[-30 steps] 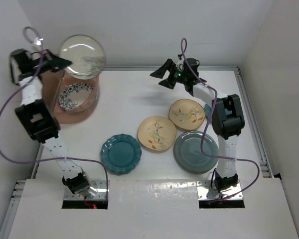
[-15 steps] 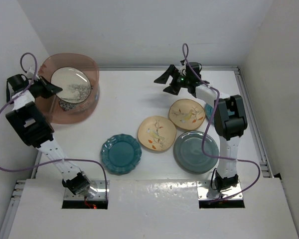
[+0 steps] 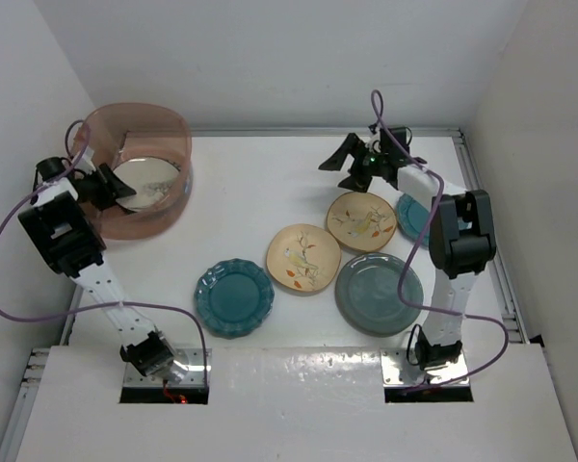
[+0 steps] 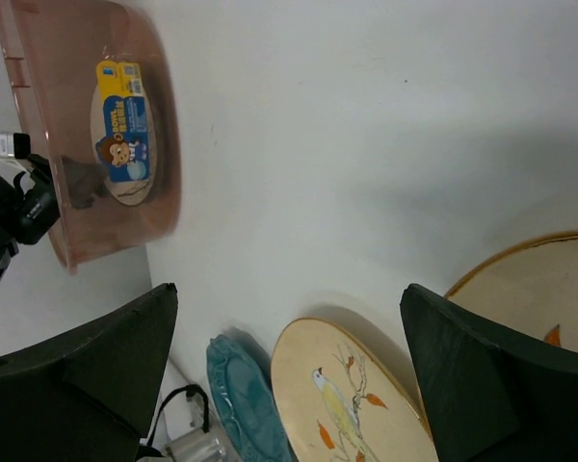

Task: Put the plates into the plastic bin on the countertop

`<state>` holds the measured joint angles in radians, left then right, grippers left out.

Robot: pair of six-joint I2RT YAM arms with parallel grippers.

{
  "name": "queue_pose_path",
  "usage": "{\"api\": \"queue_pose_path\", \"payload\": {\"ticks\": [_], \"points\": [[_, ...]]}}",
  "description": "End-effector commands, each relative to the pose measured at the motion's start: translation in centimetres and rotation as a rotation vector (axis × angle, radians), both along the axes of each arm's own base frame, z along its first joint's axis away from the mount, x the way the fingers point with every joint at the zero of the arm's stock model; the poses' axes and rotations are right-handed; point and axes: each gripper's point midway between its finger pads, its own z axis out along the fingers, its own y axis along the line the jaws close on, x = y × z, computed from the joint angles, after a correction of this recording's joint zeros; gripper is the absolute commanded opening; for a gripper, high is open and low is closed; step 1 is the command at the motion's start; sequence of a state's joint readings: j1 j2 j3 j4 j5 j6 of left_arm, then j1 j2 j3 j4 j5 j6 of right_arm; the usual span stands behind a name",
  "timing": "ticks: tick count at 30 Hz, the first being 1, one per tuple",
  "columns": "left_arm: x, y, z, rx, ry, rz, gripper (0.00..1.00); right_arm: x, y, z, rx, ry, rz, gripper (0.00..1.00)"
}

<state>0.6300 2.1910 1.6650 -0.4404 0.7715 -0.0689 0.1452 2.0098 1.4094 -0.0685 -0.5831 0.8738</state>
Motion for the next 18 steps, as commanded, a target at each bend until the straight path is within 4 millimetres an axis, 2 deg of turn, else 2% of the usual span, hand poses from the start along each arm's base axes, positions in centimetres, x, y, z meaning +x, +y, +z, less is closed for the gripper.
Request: {"api": "queue_pose_path", "payload": {"ticks": [1,2,3,4,5,7,8,9,10,11,12,13,14,15,16,17,18], "points": [[0.3,0.8,0.5,0.089,0.015,0.001,0.63,-0.1,-1.0,2.8,-0.025,-0.076,0.003,0.96],[0.0,2.0,0.0,0.139,0.061,0.045,0.72,-0.1,-1.8,3.0,-0.033,-0.071,-0.011,0.96],[0.0,2.3,0.0,0.180,0.080,0.051,0.82,-0.4,-2.2,2.8,-0.045,-0.061,-0.012,0.96],[-0.6,2.8,-0.1,0.215,0.117,0.051,1.00,-0.5,-2.9,2.9,-0.069,-0.063,-0.034,0.96],[-1.0,3.4,-0.4,0.275,0.166,0.067,1.00,-0.7,-3.5,3.3,-0.082,-0.064,-0.047,0.96],[-1.9,3.6,-0.3,0.337,0.230,0.043,1.00,-1.0,-6.6,3.2,-0.178,-0.072,-0.127,0.97],[-1.9,3.4,-0.4,0.393,0.269,0.040,1.00,-1.5,-8.9,2.5,-0.220,-0.037,-0.164,0.98],[-2.0,3.4,0.3,0.422,0.281,0.048,1.00,-2.1,-9.9,1.7,-0.245,-0.005,-0.193,0.98],[-2.2,3.5,0.7,0.456,0.292,0.046,1.00,-2.2,-12.9,1.8,-0.287,0.008,-0.281,0.98],[-1.9,3.7,2.4,0.514,0.282,0.066,1.00,-3.7,-14.6,0.6,-0.282,0.077,-0.335,0.97],[-1.8,3.6,3.3,0.544,0.274,0.067,1.00,-4.3,-15.3,0.5,-0.275,0.091,-0.363,0.95],[-1.6,3.6,4.3,0.569,0.261,0.076,1.00,-4.6,-17.1,0.2,-0.266,0.109,-0.413,0.92],[-0.9,3.7,5.8,0.624,0.244,0.085,1.00,-4.9,-18.9,-0.1,-0.260,0.134,-0.485,0.86],[-0.6,3.8,7.2,0.662,0.230,0.104,1.00,-6.7,-19.8,-1.4,-0.274,0.177,-0.517,0.66],[-0.4,3.9,9.2,0.724,0.207,0.107,1.00,-7.6,-20.3,-2.0,-0.298,0.211,-0.533,0.56],[0.2,3.8,11.4,0.817,0.196,0.128,1.00,-8.9,-21.7,-2.8,-0.371,0.255,-0.576,0.45],[0.4,3.6,12.8,0.882,0.188,0.131,1.00,-10.3,-21.9,-3.8,-0.420,0.302,-0.561,0.31]]}}
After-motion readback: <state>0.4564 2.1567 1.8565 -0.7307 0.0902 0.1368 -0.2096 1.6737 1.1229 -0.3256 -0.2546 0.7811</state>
